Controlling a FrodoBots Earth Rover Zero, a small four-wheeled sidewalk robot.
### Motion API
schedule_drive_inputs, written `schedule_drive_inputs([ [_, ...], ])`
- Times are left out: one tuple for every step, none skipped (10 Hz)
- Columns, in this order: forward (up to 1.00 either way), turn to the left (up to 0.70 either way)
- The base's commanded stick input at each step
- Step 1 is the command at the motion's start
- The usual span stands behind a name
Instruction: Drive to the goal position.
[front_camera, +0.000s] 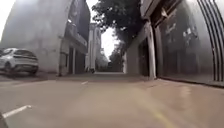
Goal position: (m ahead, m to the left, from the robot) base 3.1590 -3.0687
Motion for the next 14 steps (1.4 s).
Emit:
schedule_drive_inputs([
  [0.85, -0.03],
  [0.85, 0.00],
  [0.85, 0.00],
  [0.85, 0.00],
  [0.85, 0.00],
  [0.85, 0.00],
  [0.85, 0.00],
  [0.85, 0.00],
  [0.85, 0.00],
  [0.85, 0.00],
  [0.85, 0.00],
  [0.85, 0.00],
  [0.85, 0.00],
  [0.85, 0.00],
])
